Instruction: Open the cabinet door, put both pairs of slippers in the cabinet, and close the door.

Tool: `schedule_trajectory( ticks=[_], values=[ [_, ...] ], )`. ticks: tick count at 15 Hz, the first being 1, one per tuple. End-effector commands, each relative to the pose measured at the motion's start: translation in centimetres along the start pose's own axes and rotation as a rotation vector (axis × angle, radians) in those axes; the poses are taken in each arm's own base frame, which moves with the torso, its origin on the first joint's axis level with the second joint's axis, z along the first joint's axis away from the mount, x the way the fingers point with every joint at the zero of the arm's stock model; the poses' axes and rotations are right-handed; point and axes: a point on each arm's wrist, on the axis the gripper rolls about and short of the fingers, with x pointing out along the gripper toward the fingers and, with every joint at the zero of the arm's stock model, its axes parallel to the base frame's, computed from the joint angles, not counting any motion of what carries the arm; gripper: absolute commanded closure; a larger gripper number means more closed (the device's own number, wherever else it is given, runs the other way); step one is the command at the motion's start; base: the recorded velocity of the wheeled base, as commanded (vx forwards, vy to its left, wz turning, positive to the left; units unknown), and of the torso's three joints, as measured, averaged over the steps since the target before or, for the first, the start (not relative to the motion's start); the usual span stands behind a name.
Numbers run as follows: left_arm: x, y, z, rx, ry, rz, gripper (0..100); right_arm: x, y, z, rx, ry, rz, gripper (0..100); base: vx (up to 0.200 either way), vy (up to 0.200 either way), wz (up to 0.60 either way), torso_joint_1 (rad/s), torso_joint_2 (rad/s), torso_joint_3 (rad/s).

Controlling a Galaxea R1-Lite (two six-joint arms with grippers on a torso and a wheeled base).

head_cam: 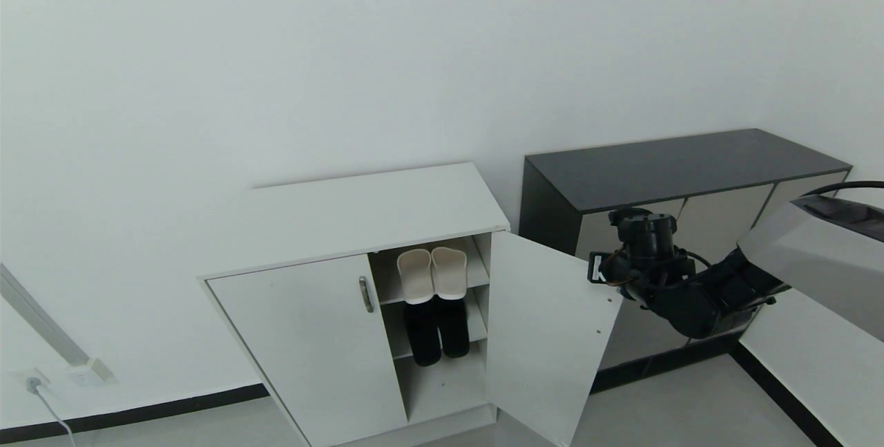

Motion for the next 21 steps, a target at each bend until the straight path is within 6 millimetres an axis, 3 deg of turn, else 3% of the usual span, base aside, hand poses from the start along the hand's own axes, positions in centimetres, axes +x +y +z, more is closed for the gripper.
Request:
schedule_trajectory(
  ticks=[1, 8, 21],
  values=[
    [0.0, 0.0, 0.0, 0.0, 0.002, 0.0, 100, -0.1, 0.1, -0.1, -0.002, 0.002, 0.002, 100, 0.0, 0.0, 0.0, 0.0, 0.0, 0.0],
    [0.0, 0.0, 0.0, -0.002, 0.002, 0.0, 100, -1.7, 1.4, -0.8, -0.027, 0.028, 0.038, 100, 0.0, 0.0, 0.0, 0.0, 0.0, 0.0],
    [0.0, 0.0, 0.0, -0.005, 0.002, 0.0, 100, -12.7, 10.5, -5.7, -0.176, 0.079, 0.361, 100, 0.0, 0.0, 0.0, 0.0, 0.0, 0.0]
  ],
)
